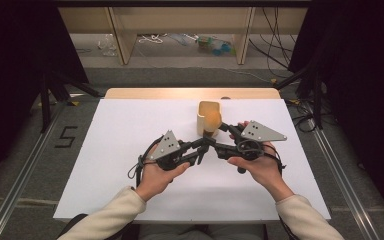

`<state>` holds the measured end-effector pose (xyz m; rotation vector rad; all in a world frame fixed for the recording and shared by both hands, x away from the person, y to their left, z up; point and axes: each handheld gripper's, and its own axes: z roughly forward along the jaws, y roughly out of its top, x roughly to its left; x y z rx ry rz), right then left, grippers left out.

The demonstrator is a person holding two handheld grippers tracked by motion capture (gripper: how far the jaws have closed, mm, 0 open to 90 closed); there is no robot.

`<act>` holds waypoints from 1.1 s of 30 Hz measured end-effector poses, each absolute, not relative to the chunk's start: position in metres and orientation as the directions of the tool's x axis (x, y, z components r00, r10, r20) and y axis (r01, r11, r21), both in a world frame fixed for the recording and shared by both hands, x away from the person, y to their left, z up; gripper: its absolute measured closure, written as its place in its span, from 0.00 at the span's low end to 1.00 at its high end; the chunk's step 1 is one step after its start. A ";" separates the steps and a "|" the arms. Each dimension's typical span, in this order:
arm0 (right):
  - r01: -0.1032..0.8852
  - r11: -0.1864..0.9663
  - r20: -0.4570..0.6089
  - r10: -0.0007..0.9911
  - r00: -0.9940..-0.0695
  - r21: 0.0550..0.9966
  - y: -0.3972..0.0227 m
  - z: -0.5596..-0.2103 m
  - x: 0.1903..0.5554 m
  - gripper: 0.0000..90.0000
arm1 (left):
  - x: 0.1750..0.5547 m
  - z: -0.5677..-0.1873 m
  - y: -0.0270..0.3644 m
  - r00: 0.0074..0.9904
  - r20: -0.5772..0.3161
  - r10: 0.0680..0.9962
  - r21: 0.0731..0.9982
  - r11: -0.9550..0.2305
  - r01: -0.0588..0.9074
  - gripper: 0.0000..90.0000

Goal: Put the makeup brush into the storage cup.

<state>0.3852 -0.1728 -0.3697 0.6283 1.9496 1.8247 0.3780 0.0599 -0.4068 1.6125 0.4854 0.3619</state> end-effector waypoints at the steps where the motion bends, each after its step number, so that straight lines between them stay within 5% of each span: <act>1: 0.041 0.048 0.006 0.571 -0.821 0.998 -0.173 -0.370 0.386 0.49 | 0.378 -0.407 0.060 0.858 -0.053 0.511 0.994 -0.059 0.097 0.83; 19: 0.062 0.057 0.024 0.517 -0.856 0.996 -0.171 -0.369 0.386 0.68 | 0.379 -0.407 0.059 0.864 -0.064 0.499 0.993 -0.055 0.106 0.83; 33: 0.046 0.051 0.013 0.513 -0.858 0.998 -0.172 -0.370 0.388 0.71 | 0.381 -0.408 0.058 0.869 -0.074 0.489 0.992 -0.053 0.114 0.82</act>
